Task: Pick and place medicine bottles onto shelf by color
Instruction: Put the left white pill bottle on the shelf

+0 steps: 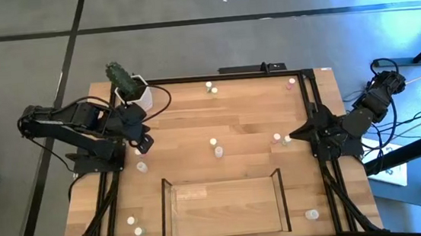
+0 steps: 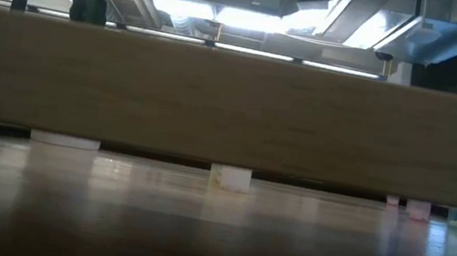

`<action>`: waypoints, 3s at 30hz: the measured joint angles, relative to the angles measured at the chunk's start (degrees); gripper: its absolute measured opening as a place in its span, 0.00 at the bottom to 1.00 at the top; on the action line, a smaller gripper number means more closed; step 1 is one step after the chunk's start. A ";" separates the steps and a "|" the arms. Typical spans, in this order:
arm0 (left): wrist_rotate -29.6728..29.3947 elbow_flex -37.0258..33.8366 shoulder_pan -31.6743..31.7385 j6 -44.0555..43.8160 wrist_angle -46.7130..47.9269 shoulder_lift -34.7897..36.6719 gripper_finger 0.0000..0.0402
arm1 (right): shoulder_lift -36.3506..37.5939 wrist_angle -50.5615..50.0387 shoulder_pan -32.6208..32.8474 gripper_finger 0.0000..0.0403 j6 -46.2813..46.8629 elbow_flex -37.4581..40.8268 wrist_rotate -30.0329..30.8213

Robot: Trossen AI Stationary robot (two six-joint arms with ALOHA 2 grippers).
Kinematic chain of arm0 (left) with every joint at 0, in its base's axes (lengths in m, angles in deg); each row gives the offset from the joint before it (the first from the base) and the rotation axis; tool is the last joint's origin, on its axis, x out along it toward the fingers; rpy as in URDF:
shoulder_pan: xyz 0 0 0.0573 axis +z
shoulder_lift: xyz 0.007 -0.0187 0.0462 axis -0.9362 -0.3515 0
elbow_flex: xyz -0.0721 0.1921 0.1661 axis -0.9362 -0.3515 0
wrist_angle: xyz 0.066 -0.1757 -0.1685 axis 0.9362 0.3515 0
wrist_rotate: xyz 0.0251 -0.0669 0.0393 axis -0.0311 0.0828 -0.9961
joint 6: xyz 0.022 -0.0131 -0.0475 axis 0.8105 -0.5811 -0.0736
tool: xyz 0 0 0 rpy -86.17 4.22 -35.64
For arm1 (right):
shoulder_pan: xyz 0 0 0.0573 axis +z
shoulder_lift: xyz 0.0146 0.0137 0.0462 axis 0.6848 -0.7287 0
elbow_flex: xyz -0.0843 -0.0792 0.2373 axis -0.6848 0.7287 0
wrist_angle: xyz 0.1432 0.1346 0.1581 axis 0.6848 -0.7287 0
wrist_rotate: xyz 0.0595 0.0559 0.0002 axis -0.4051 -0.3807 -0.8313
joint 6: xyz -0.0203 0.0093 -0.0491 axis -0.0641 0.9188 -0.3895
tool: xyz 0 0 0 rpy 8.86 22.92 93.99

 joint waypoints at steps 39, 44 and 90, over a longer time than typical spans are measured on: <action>10.25 -0.29 4.12 -15.41 1.74 -0.63 0.37 | 0.00 0.04 0.01 0.07 -0.05 0.00 0.03; 11.84 -3.06 3.18 -21.85 1.30 -0.66 0.37 | 0.00 0.02 0.02 0.07 -0.11 0.00 0.02; 15.23 -15.47 2.91 -31.54 1.35 -0.70 0.37 | -0.02 0.00 0.02 0.07 -0.04 0.02 -0.46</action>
